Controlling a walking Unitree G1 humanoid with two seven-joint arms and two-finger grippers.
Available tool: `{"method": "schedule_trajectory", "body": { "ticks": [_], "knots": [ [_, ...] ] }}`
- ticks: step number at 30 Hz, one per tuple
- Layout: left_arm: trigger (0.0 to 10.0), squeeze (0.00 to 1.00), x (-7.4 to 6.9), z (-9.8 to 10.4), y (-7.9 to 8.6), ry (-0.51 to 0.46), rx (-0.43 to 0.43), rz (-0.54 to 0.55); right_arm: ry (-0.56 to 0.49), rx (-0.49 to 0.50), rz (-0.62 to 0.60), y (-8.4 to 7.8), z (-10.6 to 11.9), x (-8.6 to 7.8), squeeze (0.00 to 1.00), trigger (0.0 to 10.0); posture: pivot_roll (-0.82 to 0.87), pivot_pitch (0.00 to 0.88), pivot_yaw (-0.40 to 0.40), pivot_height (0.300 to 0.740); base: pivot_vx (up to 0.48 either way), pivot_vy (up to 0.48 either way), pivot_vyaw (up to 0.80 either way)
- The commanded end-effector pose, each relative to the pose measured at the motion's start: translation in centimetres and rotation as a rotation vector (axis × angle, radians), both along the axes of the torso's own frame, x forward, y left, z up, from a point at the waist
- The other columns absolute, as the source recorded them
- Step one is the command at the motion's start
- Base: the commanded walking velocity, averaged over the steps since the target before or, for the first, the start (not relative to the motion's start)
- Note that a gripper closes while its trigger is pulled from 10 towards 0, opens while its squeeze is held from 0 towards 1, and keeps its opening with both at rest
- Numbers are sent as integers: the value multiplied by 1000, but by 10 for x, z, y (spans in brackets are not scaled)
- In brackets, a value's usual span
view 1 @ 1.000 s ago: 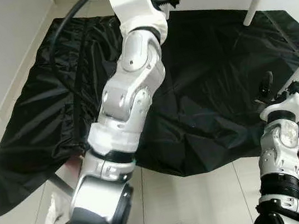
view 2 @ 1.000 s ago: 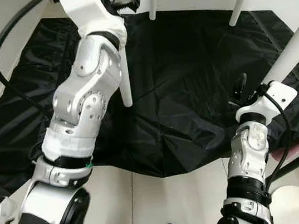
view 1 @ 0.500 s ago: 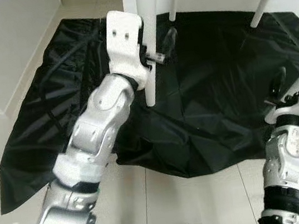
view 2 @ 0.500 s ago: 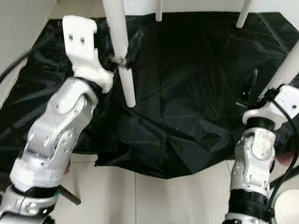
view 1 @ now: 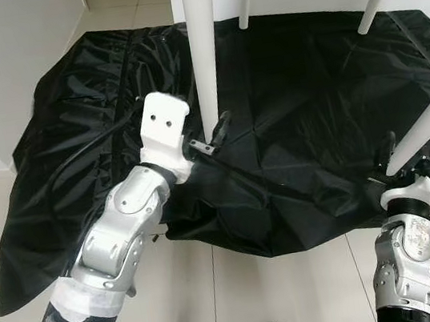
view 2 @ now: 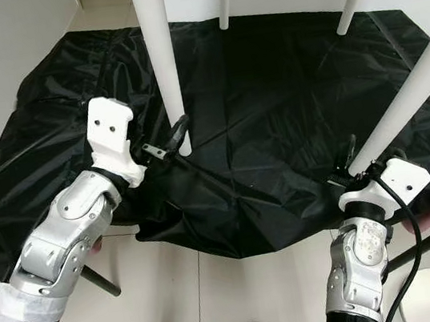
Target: Building children table
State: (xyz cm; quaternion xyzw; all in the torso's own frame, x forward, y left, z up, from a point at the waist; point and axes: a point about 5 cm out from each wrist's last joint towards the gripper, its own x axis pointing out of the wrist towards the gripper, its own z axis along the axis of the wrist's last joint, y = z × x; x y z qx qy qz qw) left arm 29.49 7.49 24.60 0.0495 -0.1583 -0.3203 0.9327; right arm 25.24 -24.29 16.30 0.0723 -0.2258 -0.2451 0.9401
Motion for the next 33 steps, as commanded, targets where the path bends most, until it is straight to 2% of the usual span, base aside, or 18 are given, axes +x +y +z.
{"method": "schedule_trajectory", "body": {
  "ticks": [1, 10, 14, 16, 18, 20, 21, 22, 24, 26, 28, 29, 30, 31, 32, 33],
  "knots": [
    [10000, 0, -7, -2, -3, -6, 47, -125, 9, -1, 6, 1, -1, -2, 0, 10000, 11, 132, 16, 740, 0, 0, 0],
    [10000, 0, -19, -17, 6, 22, 48, -124, 59, -88, 117, 19, -9, -6, 0, 10000, 21, 127, 6, 740, 0, 0, 0],
    [10000, 0, -25, -26, 7, 38, 45, -136, 104, -140, 213, 32, -18, -8, 0, 10000, 21, 125, 3, 740, 0, 0, 0],
    [10000, 0, -31, -38, 9, 39, 73, -149, 142, -197, 329, 46, -26, -10, 0, 10000, 22, 121, 0, 740, 0, 0, 0],
    [10000, 0, -31, -38, 9, 39, 73, -149, 142, -197, 329, 46, -26, -10, 0, 10000, 22, 121, 0, 740, 0, 0, 0],
    [10000, 0, -36, -48, 11, 33, 107, -154, 169, -280, 468, 61, -31, -13, 0, 10000, 22, 120, -2, 740, 0, 0, 0],
    [10000, 0, -36, -48, 11, 33, 107, -154, 169, -280, 468, 61, -31, -13, 0, 10000, 22, 120, -2, 740, 0, 0, 0],
    [10000, 0, -40, -52, 13, 37, 113, -164, 181, -297, 539, 67, -33, -14, 0, 10000, 22, 119, -2, 740, 0, 0, 0],
    [10000, 0, -40, -52, 13, 37, 113, -164, 181, -297, 539, 67, -33, -14, 0, 10000, 22, 119, -2, 740, 0, 0, 0],
    [10000, 0, -46, -61, 16, 54, 137, -191, 195, -367, 676, 77, -34, -18, 0, 10000, 21, 116, -7, 740, 0, 0, 0],
    [10000, 0, -46, -61, 16, 54, 137, -191, 195, -367, 676, 77, -34, -18, 0, 10000, 21, 116, -7, 740, 0, 0, 0],
    [10000, 0, -50, -64, 18, 59, 138, -210, 209, -389, 760, 82, -36, -20, 0, 10000, 25, 116, -8, 740, 0, 0, 0],
    [10000, 0, -50, -64, 18, 59, 138, -210, 209, -389, 760, 82, -36, -20, 0, 10000, 25, 116, -8, 740, 0, 0, 0],
    [10000, 0, -56, -67, 19, 64, 143, -243, 226, -408, 861, 88, -39, -25, 0, 10000, 27, 115, -15, 740, 0, 0, 0],
    [10000, 0, -56, -67, 19, 64, 143, -243, 226, -408, 861, 88, -39, -25, 0, 10000, 27, 115, -15, 740, 0, 0, 0],
    [10000, 0, -61, -68, 22, 63, 145, -277, 241, -431, 947, 92, -41, -29, 0, 10000, 29, 115, -19, 740, 0, 0, 0]
  ]
}}
